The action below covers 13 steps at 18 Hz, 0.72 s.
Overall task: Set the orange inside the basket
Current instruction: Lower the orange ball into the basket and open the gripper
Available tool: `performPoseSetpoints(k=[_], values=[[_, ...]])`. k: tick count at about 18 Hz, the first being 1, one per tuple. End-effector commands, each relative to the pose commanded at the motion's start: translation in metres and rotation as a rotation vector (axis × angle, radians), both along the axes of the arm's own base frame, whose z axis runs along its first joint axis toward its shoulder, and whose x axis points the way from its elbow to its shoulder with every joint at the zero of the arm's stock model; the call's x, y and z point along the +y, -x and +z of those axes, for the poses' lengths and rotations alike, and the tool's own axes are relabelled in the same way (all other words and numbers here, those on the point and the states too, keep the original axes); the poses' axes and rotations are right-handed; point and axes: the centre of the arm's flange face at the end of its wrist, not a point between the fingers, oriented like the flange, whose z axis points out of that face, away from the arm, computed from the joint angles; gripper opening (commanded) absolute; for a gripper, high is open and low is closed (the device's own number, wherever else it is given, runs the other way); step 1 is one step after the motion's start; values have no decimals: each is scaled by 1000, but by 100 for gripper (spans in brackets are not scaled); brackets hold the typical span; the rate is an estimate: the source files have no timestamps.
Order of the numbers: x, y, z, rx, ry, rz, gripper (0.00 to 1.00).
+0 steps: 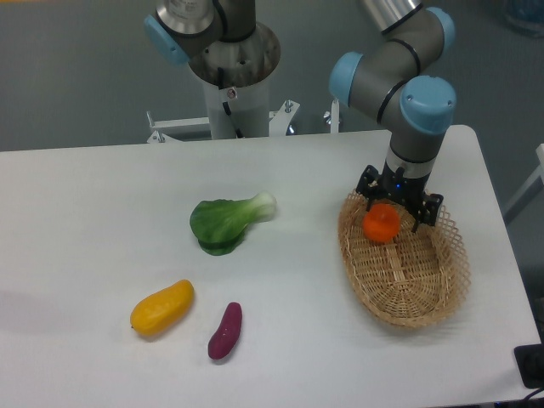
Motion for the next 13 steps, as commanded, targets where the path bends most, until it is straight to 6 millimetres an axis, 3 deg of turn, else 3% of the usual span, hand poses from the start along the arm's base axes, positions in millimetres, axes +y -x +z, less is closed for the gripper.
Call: performPoseSetpoints(k=[13], values=[[-1,4,16,26,-5,-30,100]])
